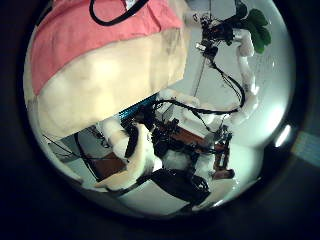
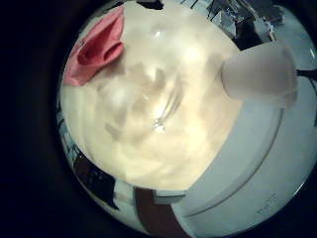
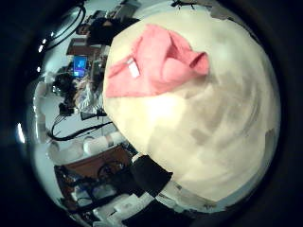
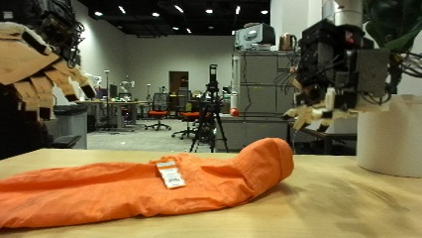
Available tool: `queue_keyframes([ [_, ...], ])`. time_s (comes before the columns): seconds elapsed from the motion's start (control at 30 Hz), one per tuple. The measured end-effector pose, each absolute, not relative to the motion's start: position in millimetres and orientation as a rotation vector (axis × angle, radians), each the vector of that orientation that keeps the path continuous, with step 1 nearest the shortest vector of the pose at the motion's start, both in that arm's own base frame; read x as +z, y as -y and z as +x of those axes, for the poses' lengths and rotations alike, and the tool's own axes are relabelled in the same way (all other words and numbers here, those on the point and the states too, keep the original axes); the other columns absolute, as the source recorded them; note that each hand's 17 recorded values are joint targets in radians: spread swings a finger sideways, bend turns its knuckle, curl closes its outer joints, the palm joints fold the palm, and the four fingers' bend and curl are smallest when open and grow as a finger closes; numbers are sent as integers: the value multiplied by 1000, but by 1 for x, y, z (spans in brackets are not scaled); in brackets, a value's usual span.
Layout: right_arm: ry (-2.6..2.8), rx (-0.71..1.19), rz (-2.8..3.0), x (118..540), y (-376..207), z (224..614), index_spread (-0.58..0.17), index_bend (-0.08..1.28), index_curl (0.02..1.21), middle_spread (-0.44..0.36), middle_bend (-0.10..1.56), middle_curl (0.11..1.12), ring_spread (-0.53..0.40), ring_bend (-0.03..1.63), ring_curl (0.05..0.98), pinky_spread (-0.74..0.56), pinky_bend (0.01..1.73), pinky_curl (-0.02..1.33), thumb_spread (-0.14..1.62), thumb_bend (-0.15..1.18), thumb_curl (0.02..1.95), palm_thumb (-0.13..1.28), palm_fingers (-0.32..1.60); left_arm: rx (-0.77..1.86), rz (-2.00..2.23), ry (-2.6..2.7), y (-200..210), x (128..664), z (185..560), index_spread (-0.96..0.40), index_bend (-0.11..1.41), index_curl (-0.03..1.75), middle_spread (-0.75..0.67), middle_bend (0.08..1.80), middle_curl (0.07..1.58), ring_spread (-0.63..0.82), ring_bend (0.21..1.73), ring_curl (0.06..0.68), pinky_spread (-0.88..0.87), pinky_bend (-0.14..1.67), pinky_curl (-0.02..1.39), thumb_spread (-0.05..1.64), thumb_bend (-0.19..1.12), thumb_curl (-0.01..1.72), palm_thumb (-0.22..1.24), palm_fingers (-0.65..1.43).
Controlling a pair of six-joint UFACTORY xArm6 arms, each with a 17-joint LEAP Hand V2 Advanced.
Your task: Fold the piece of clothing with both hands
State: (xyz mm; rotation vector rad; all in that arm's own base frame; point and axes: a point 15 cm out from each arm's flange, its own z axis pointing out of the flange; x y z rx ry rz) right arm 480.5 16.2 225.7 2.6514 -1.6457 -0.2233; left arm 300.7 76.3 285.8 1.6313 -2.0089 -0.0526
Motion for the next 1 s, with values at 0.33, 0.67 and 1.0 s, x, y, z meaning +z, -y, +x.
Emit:
queue_keyframes([
  [0.33,1568,-305,2637,167,-42,486,-201,180,391,-9,446,410,14,539,264,167,272,345,962,-27,281,393,258,-68,1640,1991,-69,276,288,42,154,285,445,156,171,605,332,222,556,235,323,1142,-21,357,357,-87],
  [0.67,1532,-257,2685,155,-55,498,-292,343,434,-127,577,452,-168,703,285,6,161,244,1003,20,315,562,753,-71,1646,1996,-66,269,283,44,154,276,447,159,169,597,332,226,560,230,322,1138,-20,348,372,-81],
  [1.0,1518,-258,2712,170,-45,465,-329,710,669,-151,971,637,-249,1065,474,-449,749,437,1045,96,430,912,1402,-75,1637,1999,-66,264,280,46,155,275,428,160,174,596,328,227,560,230,320,1135,-21,345,375,-77],
])
